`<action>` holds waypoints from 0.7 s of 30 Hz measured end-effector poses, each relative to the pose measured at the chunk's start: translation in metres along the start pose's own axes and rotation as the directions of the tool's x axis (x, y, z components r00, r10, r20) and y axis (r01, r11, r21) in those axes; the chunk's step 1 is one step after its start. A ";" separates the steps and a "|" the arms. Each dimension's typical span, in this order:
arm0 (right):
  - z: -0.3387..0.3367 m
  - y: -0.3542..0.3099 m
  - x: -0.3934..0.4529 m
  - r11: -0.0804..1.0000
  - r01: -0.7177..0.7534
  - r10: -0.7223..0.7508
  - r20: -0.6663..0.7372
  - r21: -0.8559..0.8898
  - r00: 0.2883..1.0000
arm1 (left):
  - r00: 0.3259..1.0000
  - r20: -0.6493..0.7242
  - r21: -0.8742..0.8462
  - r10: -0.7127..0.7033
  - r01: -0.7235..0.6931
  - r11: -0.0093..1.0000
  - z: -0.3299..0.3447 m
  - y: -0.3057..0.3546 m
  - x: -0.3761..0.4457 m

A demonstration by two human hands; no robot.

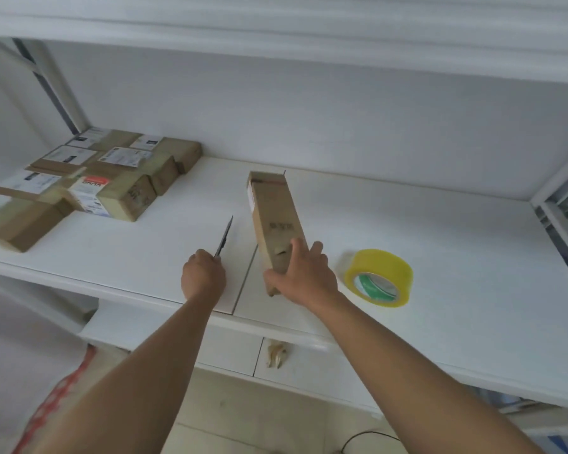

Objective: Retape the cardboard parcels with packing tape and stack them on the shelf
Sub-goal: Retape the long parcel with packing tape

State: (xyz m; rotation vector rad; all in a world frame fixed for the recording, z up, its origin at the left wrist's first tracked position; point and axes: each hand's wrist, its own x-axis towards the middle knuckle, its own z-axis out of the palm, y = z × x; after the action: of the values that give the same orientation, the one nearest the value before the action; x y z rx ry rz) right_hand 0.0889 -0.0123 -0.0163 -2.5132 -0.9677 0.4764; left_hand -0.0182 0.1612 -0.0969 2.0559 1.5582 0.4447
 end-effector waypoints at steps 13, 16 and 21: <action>0.045 -0.016 0.002 0.983 -0.011 0.017 0.033 -0.181 0.999 | 0.989 -0.072 -0.145 0.129 -0.138 0.980 -0.009 0.005 -0.028; 0.030 -0.009 0.006 0.948 0.069 -0.069 0.011 -0.312 0.998 | 0.972 -0.028 -0.272 0.235 -0.233 0.933 -0.007 0.024 -0.051; -0.036 0.028 0.027 0.872 0.081 -0.128 -0.063 -0.483 0.990 | 0.934 0.252 -0.177 0.252 -0.212 0.961 0.000 0.055 -0.069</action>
State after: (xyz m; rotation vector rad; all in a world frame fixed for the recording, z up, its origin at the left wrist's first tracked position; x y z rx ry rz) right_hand 0.1390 -0.0217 -0.0034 -2.8594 -1.3100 0.0828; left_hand 0.0056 0.0835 -0.0613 2.0933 1.0946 0.3331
